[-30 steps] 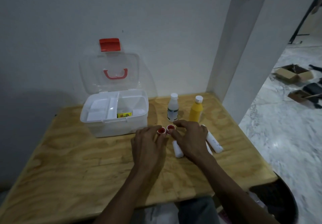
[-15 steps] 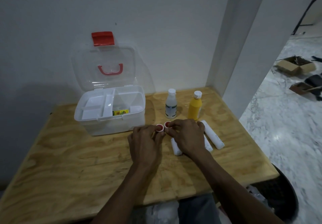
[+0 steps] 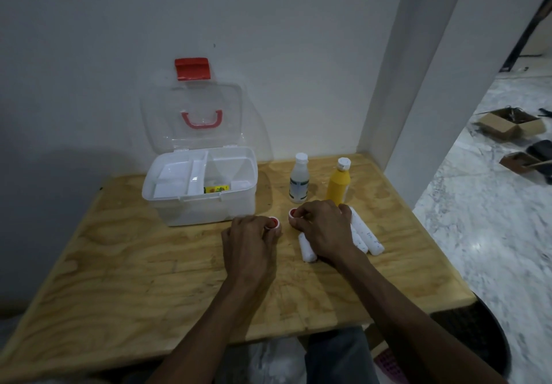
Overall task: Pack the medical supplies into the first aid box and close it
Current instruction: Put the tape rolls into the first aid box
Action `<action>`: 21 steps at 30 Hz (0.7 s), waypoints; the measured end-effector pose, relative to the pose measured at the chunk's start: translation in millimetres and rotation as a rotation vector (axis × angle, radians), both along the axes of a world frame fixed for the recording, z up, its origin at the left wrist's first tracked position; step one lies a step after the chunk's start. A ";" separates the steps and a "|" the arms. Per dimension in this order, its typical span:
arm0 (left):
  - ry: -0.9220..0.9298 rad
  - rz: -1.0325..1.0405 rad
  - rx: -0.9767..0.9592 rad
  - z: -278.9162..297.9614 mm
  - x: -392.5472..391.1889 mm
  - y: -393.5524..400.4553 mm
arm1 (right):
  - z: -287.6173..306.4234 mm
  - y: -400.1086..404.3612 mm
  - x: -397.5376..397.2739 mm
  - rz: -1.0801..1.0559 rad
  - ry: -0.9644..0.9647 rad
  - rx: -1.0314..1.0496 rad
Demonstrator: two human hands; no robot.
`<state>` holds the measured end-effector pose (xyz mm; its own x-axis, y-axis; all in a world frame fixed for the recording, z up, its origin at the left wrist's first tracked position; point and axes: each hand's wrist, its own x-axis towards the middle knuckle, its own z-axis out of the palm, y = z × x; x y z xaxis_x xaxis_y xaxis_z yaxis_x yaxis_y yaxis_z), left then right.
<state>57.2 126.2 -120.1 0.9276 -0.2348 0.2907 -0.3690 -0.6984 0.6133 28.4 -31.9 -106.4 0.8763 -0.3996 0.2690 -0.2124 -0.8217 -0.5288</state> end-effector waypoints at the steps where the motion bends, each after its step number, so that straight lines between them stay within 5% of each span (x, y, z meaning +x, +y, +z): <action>1: 0.007 -0.001 -0.015 -0.1 -1.0 2.3 | 2.3 -0.2 -1.2 0.003 -0.007 0.012; 11: -0.126 -0.064 -0.206 38.9 -10.1 37.9 | 43.2 25.6 -12.7 0.157 -0.265 0.104; 21: -0.223 0.144 -0.221 89.5 32.4 108.6 | 85.3 74.4 24.6 0.288 -0.295 0.123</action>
<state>89.6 234.8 -30.6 0.8546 -0.0146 0.5190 -0.4181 -0.6121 0.6712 53.0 42.5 -21.1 0.8495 -0.1943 0.4906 0.1916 -0.7527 -0.6299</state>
